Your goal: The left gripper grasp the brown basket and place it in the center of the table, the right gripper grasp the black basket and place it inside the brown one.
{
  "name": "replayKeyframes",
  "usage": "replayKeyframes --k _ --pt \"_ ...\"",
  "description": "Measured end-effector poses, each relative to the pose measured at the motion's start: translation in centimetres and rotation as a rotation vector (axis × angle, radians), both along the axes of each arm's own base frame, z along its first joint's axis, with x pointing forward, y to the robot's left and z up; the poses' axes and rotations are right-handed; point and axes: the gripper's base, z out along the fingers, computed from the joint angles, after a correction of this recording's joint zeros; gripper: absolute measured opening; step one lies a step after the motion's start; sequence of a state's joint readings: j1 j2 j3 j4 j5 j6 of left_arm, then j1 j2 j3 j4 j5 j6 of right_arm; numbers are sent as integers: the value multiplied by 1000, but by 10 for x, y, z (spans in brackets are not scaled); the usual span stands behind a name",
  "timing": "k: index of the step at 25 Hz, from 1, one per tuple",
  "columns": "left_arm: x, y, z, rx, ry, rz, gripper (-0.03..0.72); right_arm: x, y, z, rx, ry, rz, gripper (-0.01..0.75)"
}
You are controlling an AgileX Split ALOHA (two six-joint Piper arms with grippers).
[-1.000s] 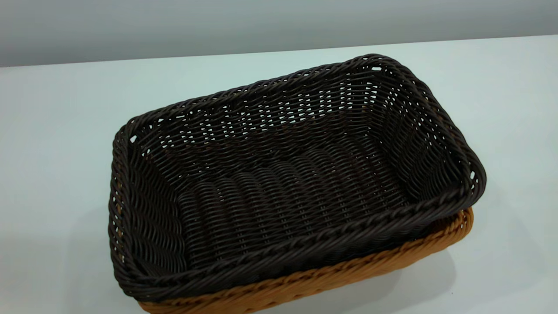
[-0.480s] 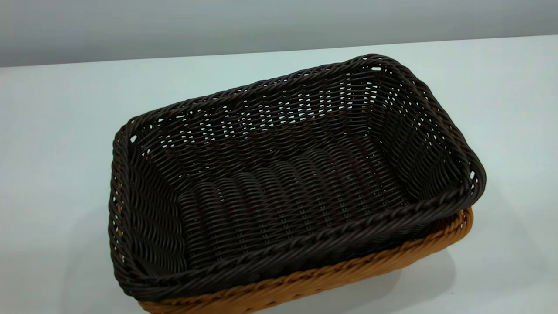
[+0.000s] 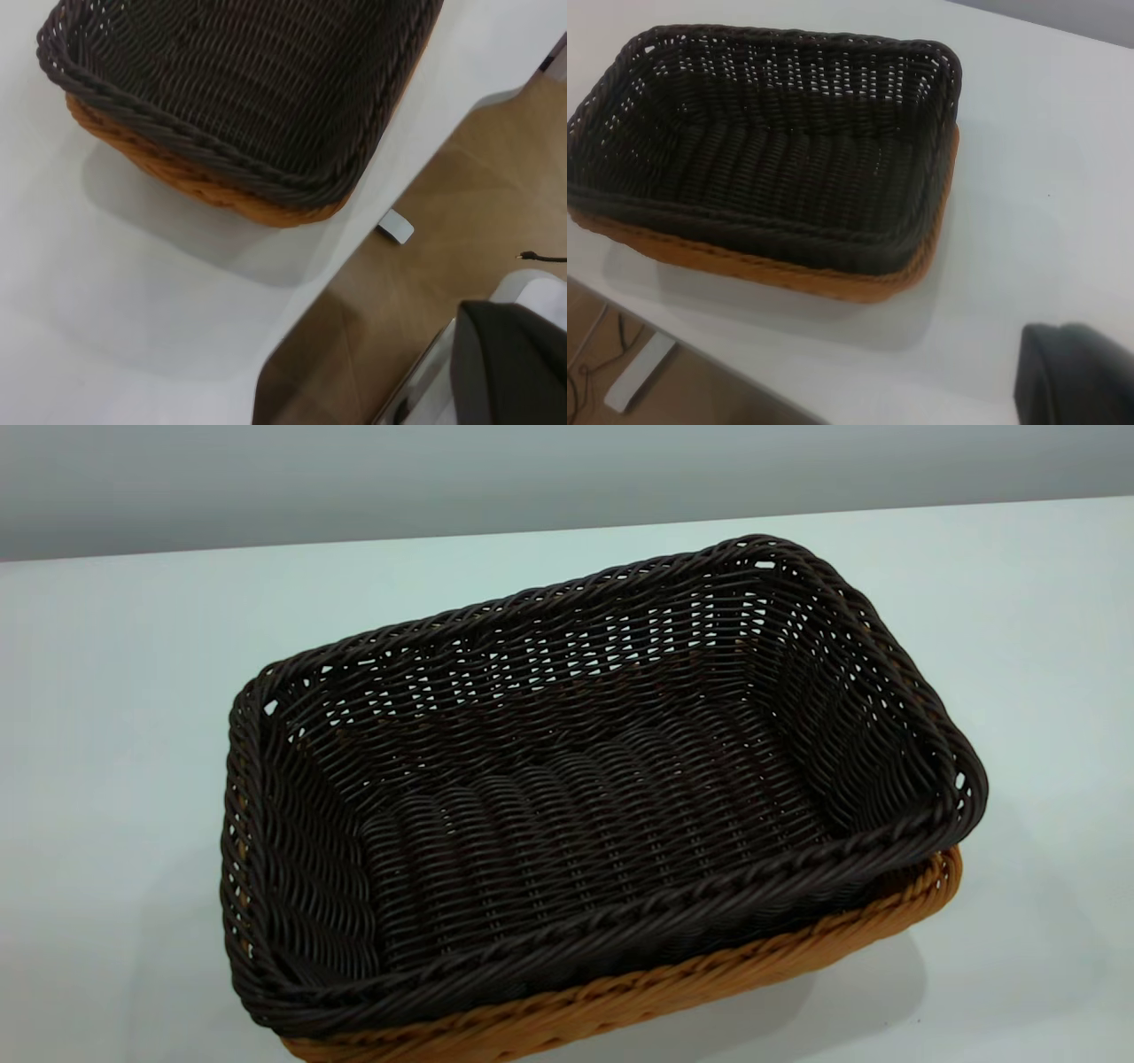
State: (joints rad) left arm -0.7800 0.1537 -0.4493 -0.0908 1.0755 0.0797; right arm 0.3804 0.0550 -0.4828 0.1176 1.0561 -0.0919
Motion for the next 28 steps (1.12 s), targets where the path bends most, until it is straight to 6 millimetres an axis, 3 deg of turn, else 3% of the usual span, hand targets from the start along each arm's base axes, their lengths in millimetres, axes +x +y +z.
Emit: replayKeyframes --k 15,28 --pt "0 0 0 -4 3 15 -1 0 0 0 1 4 -31 1" --pt "5 3 0 -5 2 449 -1 10 -1 0 -5 45 -420 1"
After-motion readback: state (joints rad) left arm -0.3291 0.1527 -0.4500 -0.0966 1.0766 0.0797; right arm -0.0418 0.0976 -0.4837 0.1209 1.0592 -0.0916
